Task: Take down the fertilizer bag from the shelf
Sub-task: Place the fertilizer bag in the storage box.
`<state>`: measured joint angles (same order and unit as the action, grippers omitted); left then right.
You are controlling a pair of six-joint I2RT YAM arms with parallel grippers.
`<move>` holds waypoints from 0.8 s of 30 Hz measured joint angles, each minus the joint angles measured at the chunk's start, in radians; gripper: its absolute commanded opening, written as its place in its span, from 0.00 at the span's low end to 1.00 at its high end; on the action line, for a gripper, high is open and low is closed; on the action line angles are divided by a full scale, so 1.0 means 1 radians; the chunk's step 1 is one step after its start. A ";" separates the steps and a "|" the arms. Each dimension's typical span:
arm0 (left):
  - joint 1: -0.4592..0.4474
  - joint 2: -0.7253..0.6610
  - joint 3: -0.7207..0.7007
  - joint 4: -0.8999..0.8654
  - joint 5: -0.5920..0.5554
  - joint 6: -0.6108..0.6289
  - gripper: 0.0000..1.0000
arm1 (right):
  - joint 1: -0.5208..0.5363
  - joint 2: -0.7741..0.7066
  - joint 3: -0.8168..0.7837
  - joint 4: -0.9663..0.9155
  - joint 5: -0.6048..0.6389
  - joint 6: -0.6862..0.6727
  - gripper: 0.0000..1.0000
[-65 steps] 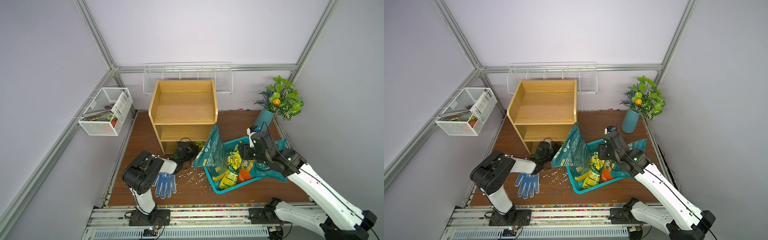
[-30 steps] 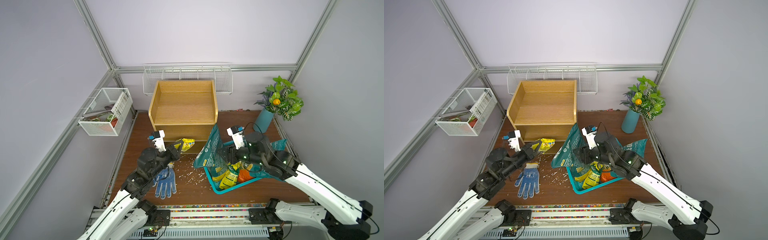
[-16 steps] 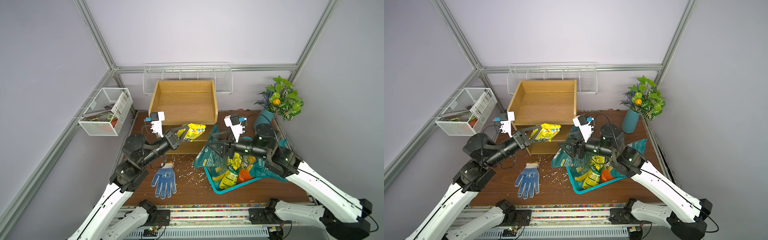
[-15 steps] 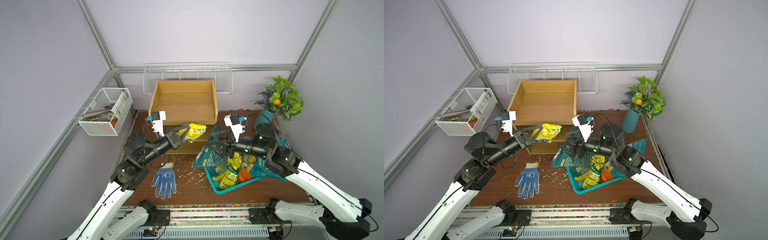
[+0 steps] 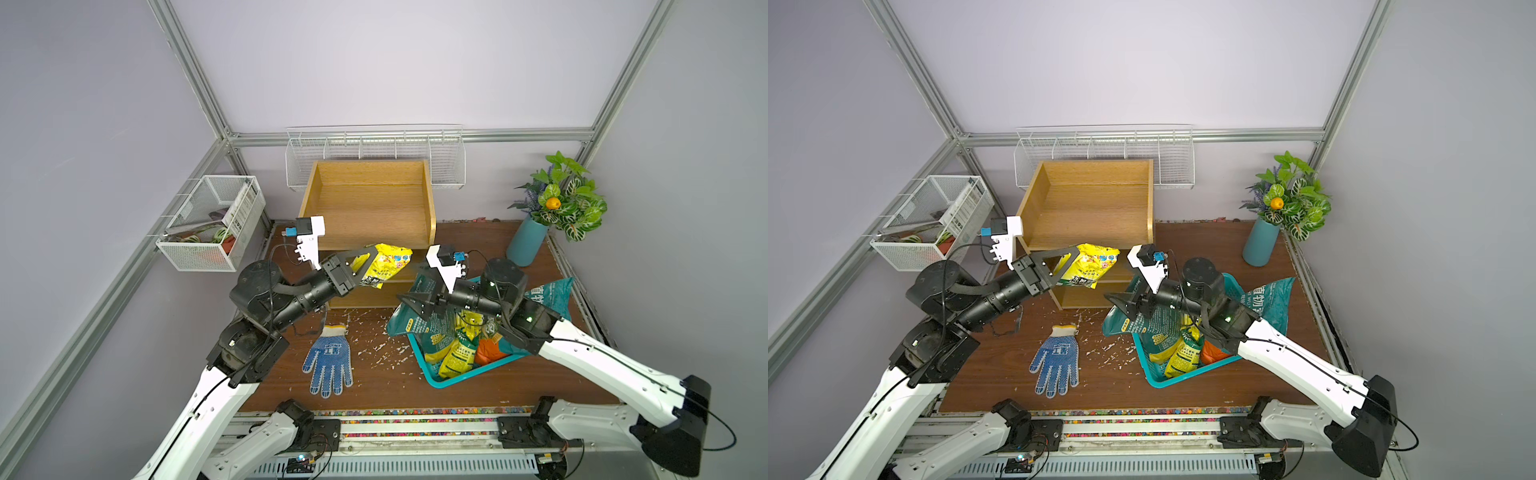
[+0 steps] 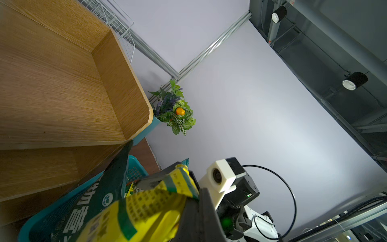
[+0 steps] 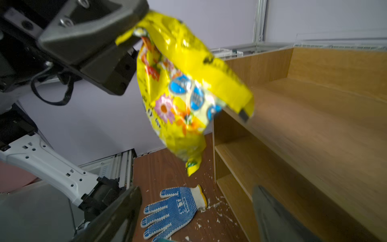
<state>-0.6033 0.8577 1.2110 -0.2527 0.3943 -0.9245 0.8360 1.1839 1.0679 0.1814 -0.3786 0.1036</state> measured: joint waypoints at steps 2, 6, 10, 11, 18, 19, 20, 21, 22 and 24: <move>0.000 0.002 -0.010 0.006 0.007 -0.015 0.00 | -0.008 0.032 0.020 0.061 -0.011 0.000 0.88; 0.000 0.003 -0.038 0.018 0.012 -0.039 0.00 | -0.019 0.130 0.079 0.172 -0.051 0.032 0.77; 0.001 0.003 -0.056 0.038 0.006 -0.053 0.00 | -0.021 0.225 0.141 0.235 -0.108 0.086 0.34; 0.001 0.003 -0.059 0.042 0.002 -0.056 0.00 | -0.020 0.235 0.146 0.240 -0.120 0.097 0.29; -0.002 -0.003 -0.077 0.076 -0.013 -0.059 0.72 | -0.023 0.216 0.140 0.203 -0.140 0.132 0.00; -0.002 -0.010 -0.077 0.078 -0.024 -0.054 0.97 | -0.026 0.198 0.124 0.186 -0.130 0.134 0.00; -0.002 -0.018 -0.077 0.076 -0.040 -0.047 1.00 | -0.029 0.177 0.103 0.170 -0.118 0.135 0.00; -0.002 -0.029 -0.077 0.071 -0.063 -0.038 1.00 | -0.032 0.151 0.084 0.151 -0.108 0.135 0.00; -0.002 -0.041 -0.077 0.065 -0.090 -0.023 1.00 | -0.033 0.119 0.067 0.120 -0.094 0.135 0.00; -0.002 -0.064 -0.077 0.045 -0.149 0.010 1.00 | -0.034 0.051 0.047 0.051 -0.062 0.136 0.00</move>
<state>-0.6052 0.7937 1.1339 -0.2073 0.2451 -0.9146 0.8017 1.2354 1.1145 0.2321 -0.4408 0.2394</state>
